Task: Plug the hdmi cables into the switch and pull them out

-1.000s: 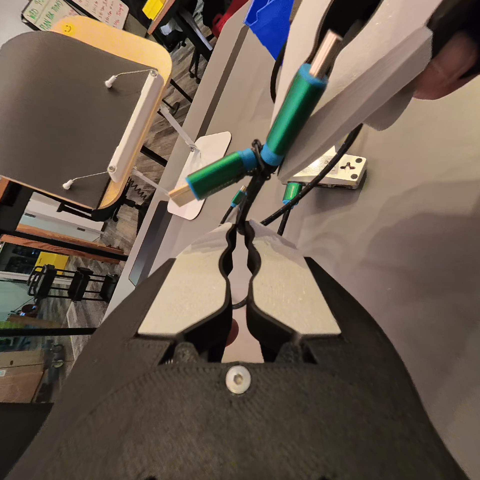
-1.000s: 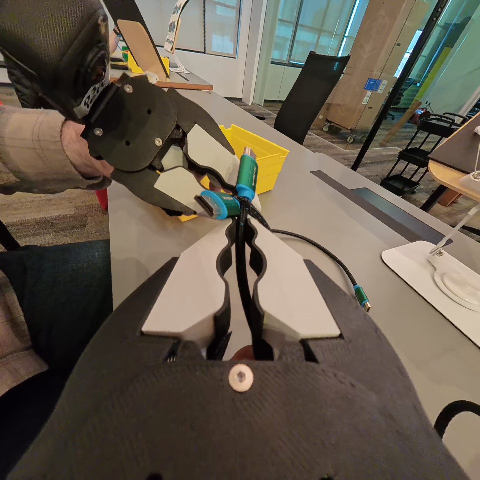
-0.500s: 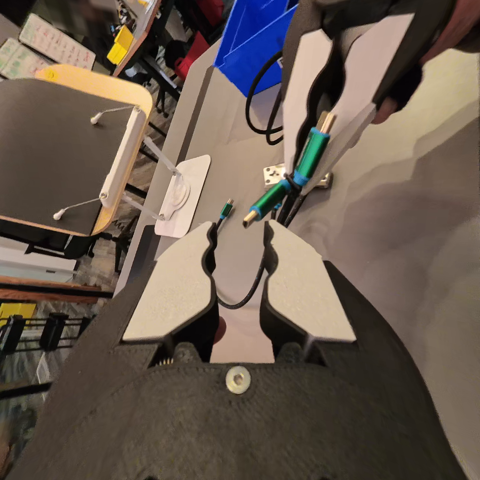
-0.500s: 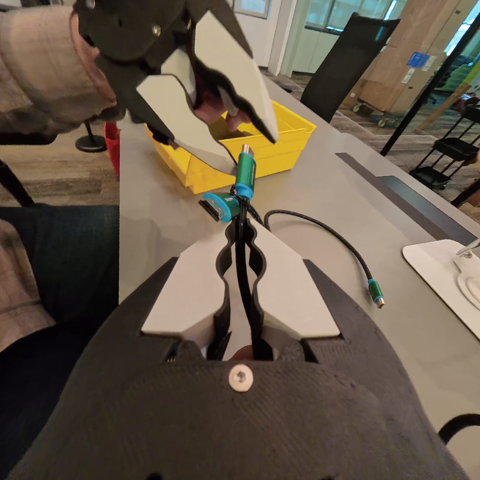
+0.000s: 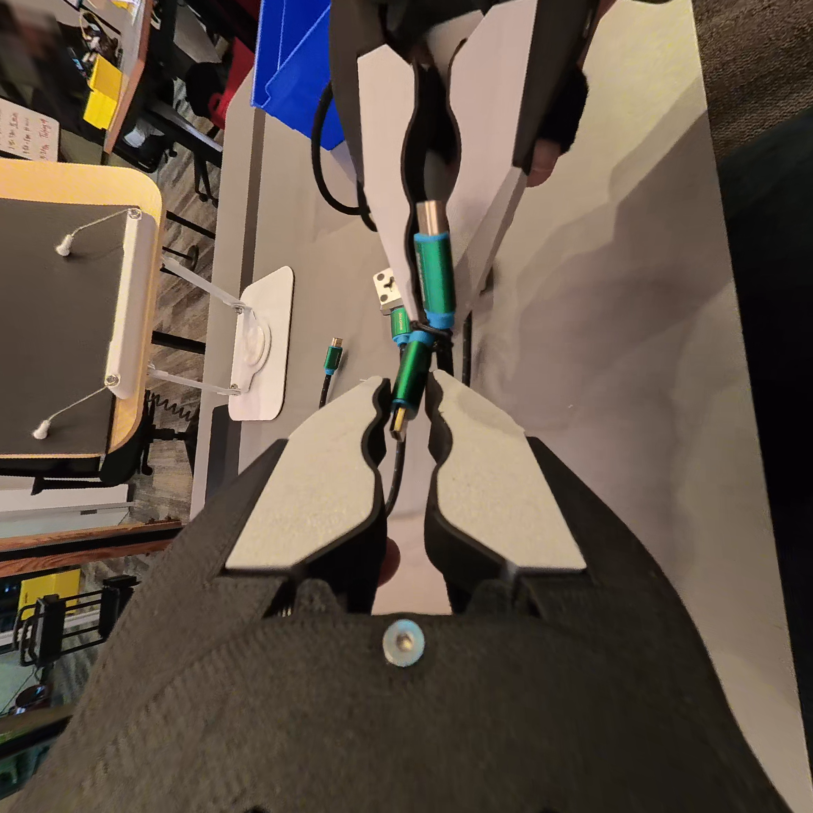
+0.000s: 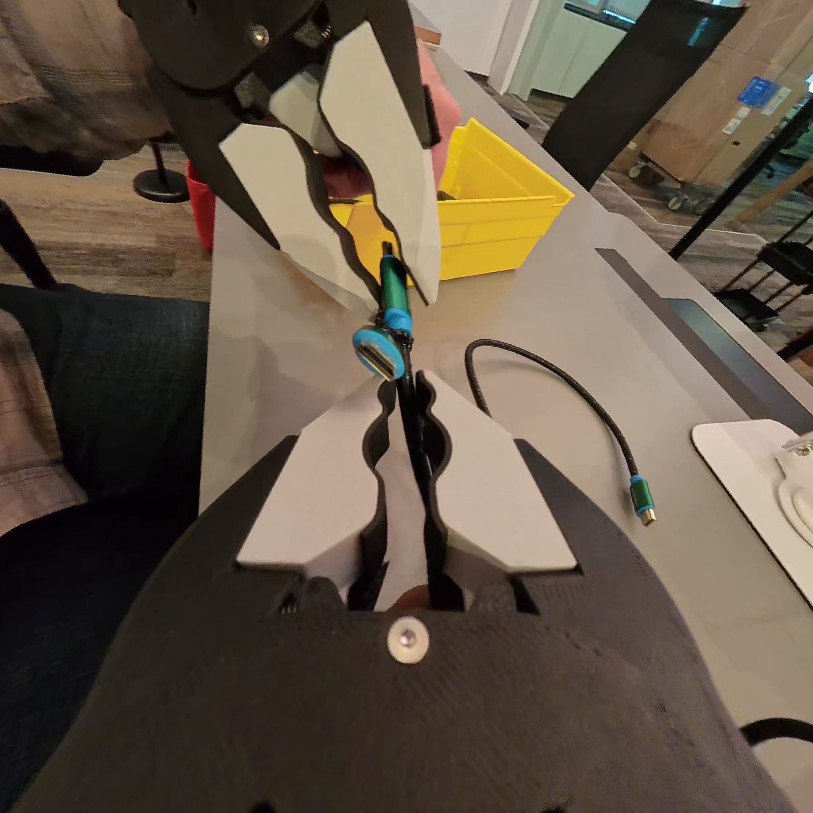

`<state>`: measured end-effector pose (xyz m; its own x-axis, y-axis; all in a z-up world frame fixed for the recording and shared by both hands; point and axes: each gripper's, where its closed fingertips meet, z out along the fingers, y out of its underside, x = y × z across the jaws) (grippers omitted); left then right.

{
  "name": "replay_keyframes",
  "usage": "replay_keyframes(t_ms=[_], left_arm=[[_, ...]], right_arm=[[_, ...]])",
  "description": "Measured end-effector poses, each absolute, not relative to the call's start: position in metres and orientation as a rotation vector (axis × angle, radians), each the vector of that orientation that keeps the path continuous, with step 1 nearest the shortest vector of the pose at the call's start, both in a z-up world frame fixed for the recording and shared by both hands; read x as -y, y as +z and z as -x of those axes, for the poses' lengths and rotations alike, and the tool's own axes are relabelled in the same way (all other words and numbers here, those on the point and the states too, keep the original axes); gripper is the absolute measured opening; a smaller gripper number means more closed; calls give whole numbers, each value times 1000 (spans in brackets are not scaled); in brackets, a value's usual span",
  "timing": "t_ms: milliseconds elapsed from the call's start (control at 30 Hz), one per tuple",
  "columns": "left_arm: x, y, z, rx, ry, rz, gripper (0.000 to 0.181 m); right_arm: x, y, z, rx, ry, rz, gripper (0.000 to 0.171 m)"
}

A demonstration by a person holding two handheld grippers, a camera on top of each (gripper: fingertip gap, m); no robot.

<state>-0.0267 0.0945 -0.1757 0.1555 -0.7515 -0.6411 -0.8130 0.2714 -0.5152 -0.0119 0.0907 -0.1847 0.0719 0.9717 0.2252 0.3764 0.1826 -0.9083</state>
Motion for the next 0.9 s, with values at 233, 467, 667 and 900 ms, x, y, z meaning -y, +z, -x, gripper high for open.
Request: replay_keyframes(t_ms=[233,467,667,900], left_arm=[[-108,-172,37,-1522,140,1532,12],[-114,-167,37,-1465,201,1538,12],[-114,-157,32,-1440,274,1509,12],[-114,-138,27,-1374,331,1470,12]], right_arm=[[-106,-177,6,1403,709,1377,32],[-106,-162,6,1344,739,1370,42],[-108,-147,7,1238,816,1416,33],[-106,-126,2,1176,867,1358,22]])
